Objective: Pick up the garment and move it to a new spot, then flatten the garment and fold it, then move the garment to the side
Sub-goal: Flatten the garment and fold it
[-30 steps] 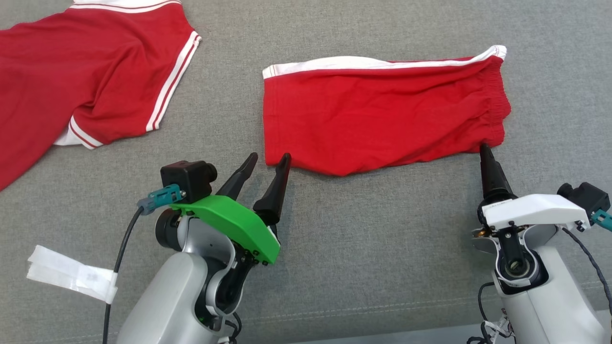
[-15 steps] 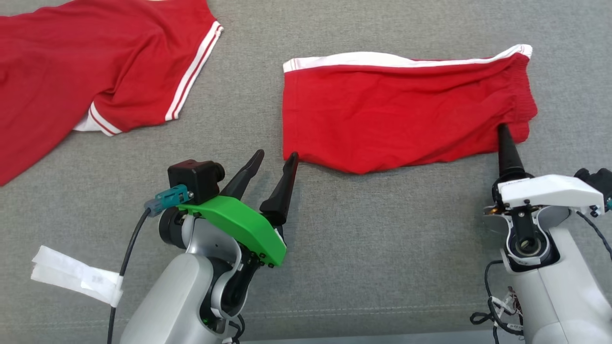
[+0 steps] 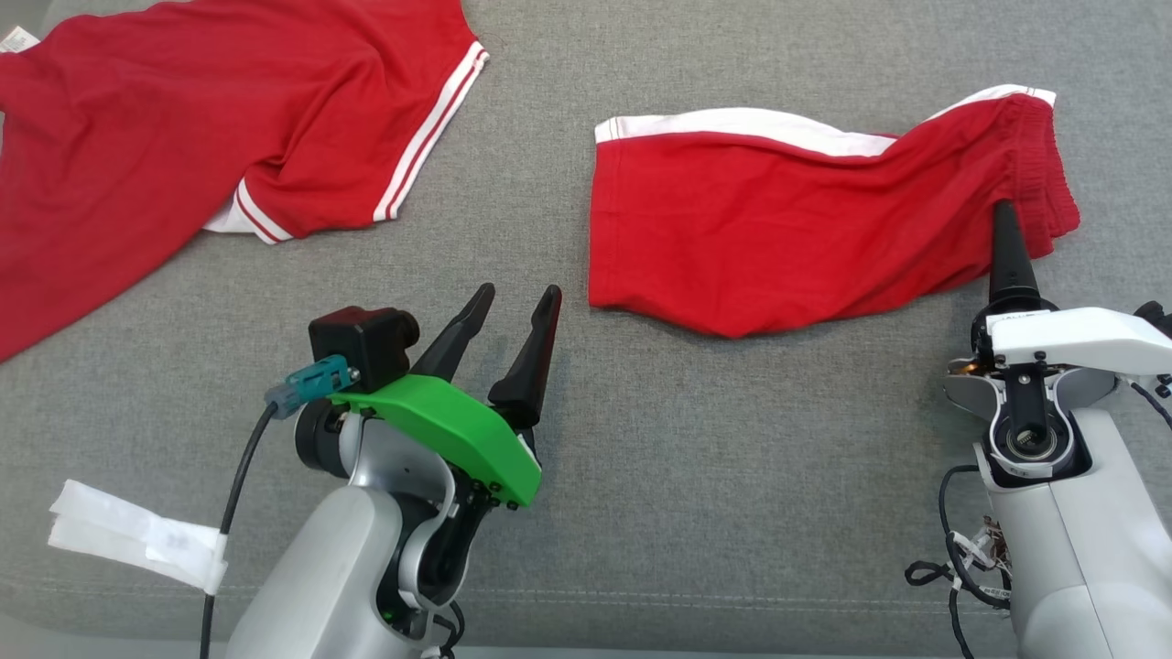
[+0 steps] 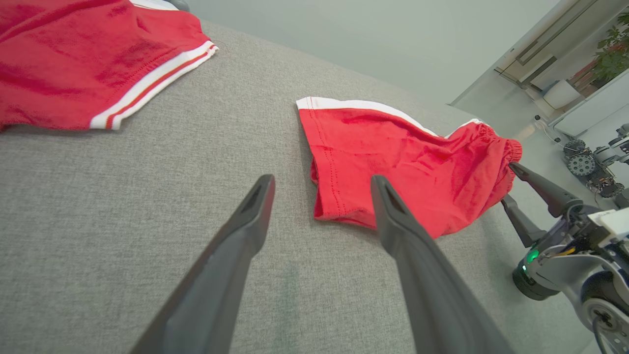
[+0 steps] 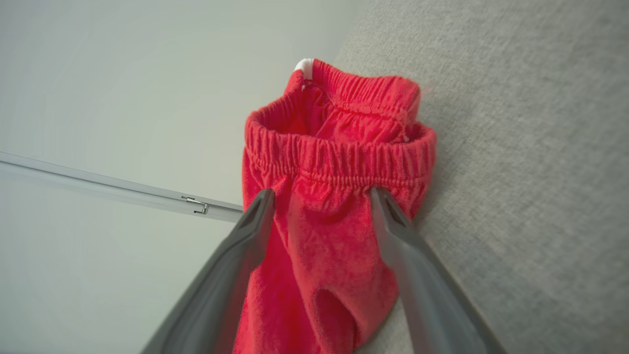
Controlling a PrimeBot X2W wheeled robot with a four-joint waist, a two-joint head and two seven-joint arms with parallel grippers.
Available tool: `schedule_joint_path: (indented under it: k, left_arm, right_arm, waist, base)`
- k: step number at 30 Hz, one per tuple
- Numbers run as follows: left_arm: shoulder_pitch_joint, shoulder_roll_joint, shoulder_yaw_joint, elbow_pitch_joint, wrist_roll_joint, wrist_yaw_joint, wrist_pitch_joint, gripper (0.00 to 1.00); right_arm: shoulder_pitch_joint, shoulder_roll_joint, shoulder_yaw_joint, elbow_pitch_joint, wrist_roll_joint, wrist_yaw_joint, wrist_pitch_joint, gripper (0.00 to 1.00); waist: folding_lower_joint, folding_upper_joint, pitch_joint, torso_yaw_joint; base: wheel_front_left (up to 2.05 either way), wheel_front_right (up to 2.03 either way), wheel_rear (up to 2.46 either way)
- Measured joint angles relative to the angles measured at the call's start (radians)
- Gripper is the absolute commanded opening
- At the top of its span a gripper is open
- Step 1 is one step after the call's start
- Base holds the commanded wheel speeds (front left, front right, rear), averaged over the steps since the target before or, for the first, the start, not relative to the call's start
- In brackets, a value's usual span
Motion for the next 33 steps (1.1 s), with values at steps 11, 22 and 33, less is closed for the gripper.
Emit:
schedule_joint_path:
  k: [11,22,33]
  left_arm:
    - [0.034,0.009,0.040,-0.018,0.000,0.006,-0.011,1.00]
    - [0.058,0.018,0.046,-0.047,0.000,0.014,-0.016,1.00]
    - [0.058,0.020,0.041,-0.048,0.004,0.014,-0.008,1.00]
  right_arm:
    - [0.012,0.007,0.017,0.017,0.023,0.006,-0.003,1.00]
    - [0.058,0.009,0.043,0.008,0.004,-0.019,-0.002,1.00]
    - [0.053,0.009,0.042,-0.002,-0.003,-0.039,-0.002,1.00]
  waist:
    - [0.0000,0.0000,-0.013,-0.003]
    - [0.0000,0.0000,-0.002,-0.046]
    - [0.0000,0.0000,0.009,-0.048]
  base:
    - [0.00,0.00,0.00]
    - [0.00,0.00,0.00]
    - [0.00,0.00,0.00]
